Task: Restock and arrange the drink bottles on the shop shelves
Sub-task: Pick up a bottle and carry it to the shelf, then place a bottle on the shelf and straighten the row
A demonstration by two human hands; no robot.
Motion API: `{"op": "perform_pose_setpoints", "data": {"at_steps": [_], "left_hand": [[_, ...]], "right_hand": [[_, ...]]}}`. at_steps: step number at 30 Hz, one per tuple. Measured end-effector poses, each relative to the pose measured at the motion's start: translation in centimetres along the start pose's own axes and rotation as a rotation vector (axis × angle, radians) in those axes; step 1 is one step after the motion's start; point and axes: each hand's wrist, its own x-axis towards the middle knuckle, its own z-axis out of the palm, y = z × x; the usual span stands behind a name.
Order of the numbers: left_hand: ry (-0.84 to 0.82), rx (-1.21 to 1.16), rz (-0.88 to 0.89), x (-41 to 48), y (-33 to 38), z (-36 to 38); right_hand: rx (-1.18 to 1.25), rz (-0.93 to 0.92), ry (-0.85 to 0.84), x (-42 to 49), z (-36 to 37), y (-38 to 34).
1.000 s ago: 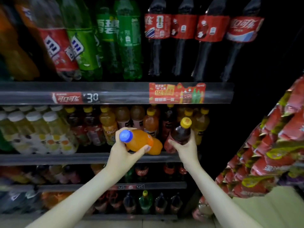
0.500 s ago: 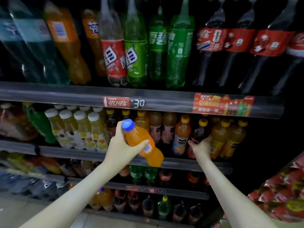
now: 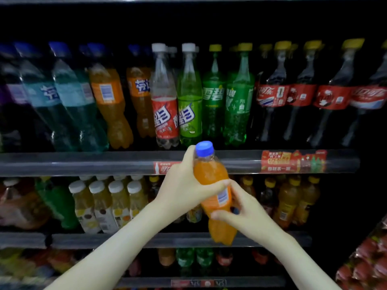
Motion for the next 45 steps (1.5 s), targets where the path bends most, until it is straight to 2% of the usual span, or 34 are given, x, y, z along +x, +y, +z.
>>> {"op": "perform_pose_setpoints", "data": {"at_steps": [5,9,12,14,18,23,30,38,45], "left_hand": [[0.028,-0.08,0.084,1.4,1.3,-1.5],[0.177,-0.223,0.165,1.8,1.4,-4.8],[0.419,-0.026,0.271,2.1,-0.6,-8.3],[0.579,0.176,0.276,2.4,-3.0,-10.7],[0.752,0.547,0.129,3.4,-7.8,-15.0],[0.686,0.694,0.011,5.1,-10.9,-18.0],[0.579,0.751,0.073,7.1,-13.5,-18.0],[0.59,0.606,0.197,7.4,-14.6,-17.4],[0.571,0.593,0.143,6.8,-14.2,-16.7]], "right_hand": [[-0.025,-0.009,0.157,0.5,1.0,-3.4],[0.176,-0.067,0.26,1.8,2.5,-6.0],[0.377,-0.152,0.349,3.4,4.4,-8.1],[0.438,-0.228,0.42,4.8,5.8,-9.6],[0.431,-0.335,0.486,8.1,8.5,-12.9],[0.265,-0.284,0.583,14.2,12.0,-14.4],[0.012,-0.18,0.608,19.8,15.1,-14.2],[-0.401,-0.251,0.515,18.6,16.4,-12.6],[-0.562,-0.26,0.543,19.3,16.3,-11.9]]}}
